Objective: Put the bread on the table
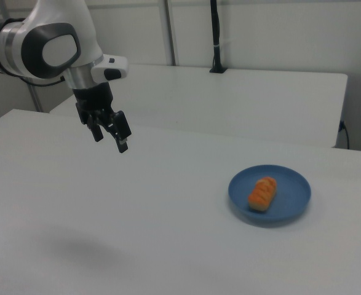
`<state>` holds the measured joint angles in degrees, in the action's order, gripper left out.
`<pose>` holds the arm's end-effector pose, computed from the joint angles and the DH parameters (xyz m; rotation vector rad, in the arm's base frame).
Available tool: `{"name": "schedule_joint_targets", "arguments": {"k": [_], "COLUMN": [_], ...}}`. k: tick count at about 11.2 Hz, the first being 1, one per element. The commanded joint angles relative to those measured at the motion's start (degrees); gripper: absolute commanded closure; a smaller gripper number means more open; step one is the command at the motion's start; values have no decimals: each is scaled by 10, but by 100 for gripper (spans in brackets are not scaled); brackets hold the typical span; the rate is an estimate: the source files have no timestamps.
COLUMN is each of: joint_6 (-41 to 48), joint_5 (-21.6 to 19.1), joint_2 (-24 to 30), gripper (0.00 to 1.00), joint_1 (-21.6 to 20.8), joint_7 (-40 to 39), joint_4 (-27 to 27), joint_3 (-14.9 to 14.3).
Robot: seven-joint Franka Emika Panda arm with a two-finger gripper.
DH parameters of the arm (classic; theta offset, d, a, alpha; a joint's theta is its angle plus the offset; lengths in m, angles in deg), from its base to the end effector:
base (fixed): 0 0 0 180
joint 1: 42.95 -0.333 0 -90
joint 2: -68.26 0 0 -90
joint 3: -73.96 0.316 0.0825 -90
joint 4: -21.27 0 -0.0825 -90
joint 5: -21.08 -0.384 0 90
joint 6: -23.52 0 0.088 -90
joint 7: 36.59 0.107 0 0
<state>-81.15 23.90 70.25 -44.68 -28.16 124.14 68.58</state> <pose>0.5576 -0.0403 0.5593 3.0824 -0.3093 0.1051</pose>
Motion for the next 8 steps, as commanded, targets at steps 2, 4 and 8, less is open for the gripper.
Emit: {"name": "schedule_joint_targets", "arguments": {"k": [2, 4, 8], "joint_6": [3, -3, -66], "joint_5": [-1, -12, -12], "joint_2": [11, 9, -45], "gripper": [0, 0, 0], "joint_1": [-7, -7, 8], "joint_7": [-2, 4, 1], "joint_4": [5, 4, -45], "joint_3": [-8, -8, -8]}}
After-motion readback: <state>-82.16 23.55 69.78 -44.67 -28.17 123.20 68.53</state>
